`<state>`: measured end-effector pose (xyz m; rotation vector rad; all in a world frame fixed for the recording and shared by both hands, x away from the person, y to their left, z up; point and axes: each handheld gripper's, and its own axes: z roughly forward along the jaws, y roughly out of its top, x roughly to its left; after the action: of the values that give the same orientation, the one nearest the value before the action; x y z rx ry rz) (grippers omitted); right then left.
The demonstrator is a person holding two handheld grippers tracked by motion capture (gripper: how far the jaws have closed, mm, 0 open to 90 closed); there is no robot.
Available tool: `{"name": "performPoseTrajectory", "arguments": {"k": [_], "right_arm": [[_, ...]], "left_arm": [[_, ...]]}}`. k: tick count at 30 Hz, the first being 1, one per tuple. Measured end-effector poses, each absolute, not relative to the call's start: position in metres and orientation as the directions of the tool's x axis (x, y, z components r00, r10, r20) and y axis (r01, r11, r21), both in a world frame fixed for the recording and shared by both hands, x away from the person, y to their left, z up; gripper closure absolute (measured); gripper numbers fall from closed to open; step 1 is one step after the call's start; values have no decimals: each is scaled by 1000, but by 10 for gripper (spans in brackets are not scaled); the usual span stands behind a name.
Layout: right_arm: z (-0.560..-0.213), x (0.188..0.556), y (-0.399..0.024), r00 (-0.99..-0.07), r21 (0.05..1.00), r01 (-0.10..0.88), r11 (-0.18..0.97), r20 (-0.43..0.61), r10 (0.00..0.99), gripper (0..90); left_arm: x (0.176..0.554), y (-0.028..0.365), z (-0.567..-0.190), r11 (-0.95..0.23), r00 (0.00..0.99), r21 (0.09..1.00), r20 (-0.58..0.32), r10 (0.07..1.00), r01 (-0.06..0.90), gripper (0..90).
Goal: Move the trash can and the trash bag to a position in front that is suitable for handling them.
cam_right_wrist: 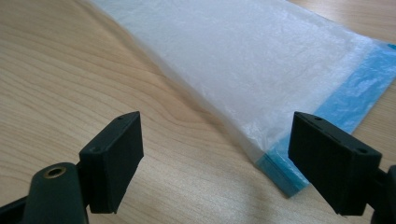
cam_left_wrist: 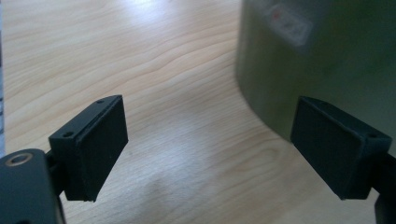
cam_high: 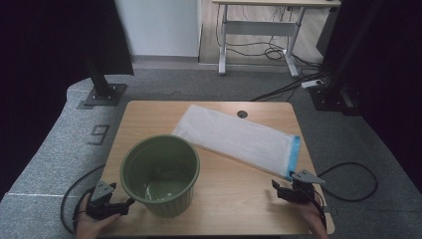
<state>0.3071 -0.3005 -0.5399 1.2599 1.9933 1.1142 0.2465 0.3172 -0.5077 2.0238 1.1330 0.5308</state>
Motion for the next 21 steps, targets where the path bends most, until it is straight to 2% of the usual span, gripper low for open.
{"name": "performPoseTrajectory", "arguments": {"k": [11, 14, 21], "right_arm": [[-537, 299, -305, -418, 857, 464, 222, -9, 908, 175], [-537, 298, -306, -422, 858, 463, 223, -8, 907, 176], [-540, 295, -306, -440, 851, 473, 229, 3, 898, 175]], "left_arm": [[231, 290, -484, -485, 762, 783, 23, 647, 389, 110], [231, 280, -479, -510, 773, 777, 48, 632, 369, 88], [242, 266, -478, -491, 780, 803, 53, 624, 338, 109]]}}
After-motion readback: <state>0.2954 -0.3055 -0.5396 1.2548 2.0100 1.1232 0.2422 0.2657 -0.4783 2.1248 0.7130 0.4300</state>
